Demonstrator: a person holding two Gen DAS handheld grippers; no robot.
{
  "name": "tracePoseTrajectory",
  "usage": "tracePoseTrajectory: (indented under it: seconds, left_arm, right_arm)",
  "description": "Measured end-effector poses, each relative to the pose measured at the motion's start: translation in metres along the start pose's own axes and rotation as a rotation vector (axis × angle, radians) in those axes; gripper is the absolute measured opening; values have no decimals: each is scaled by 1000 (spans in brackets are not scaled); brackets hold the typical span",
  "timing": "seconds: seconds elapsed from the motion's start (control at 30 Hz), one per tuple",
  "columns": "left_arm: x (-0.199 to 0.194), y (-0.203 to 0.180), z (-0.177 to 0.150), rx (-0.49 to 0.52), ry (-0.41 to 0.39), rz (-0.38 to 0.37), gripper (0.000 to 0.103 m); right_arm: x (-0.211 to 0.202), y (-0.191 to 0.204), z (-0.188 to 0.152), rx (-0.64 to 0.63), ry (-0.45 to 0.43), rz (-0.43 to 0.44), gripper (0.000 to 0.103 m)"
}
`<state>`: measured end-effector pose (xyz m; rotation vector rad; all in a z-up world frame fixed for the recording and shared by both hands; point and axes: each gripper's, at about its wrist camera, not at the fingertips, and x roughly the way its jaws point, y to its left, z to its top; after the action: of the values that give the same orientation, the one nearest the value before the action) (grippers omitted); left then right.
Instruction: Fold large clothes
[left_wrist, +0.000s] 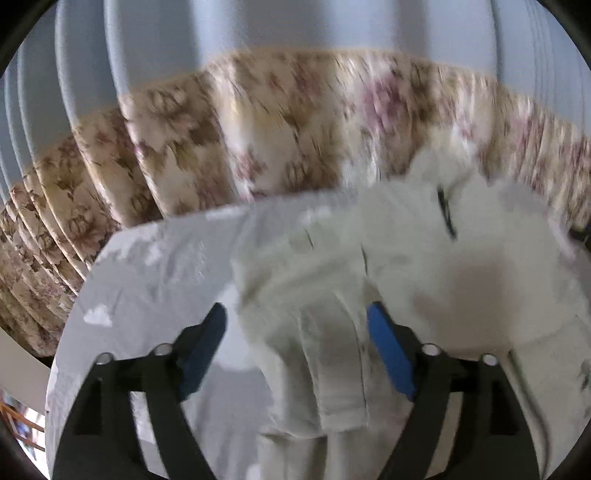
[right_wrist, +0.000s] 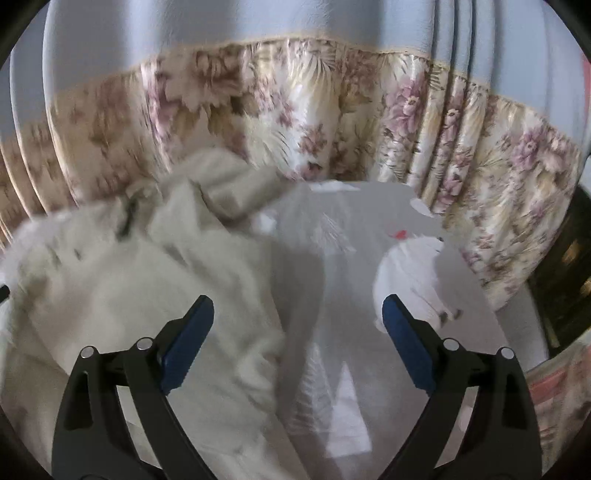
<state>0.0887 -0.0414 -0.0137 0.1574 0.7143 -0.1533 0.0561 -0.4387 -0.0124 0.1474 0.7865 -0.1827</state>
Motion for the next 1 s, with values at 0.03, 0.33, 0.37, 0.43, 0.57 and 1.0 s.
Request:
tracePoseTrajectory:
  seconds: [0.03, 0.33, 0.37, 0.43, 0.57, 1.0]
  left_arm:
    - [-3, 5, 13, -19, -26, 4, 89]
    - [94, -5, 113, -92, 53, -73, 89]
    - [105, -8, 121, -105, 59, -88, 89]
    - [131, -19, 137, -93, 83, -71, 89]
    - [191, -44, 159, -27, 181, -35, 89]
    - [267, -87, 151, 29, 361, -168, 51]
  right_arm:
    - [2, 0, 8, 2, 2, 7, 93]
    - [63, -1, 89, 126, 96, 114, 89]
    - [70, -2, 95, 142, 111, 113, 87]
    - [91, -4, 108, 170, 148, 107, 85]
    - [132, -2, 127, 187, 226, 121, 81]
    - [219, 13, 140, 169, 382, 210, 75]
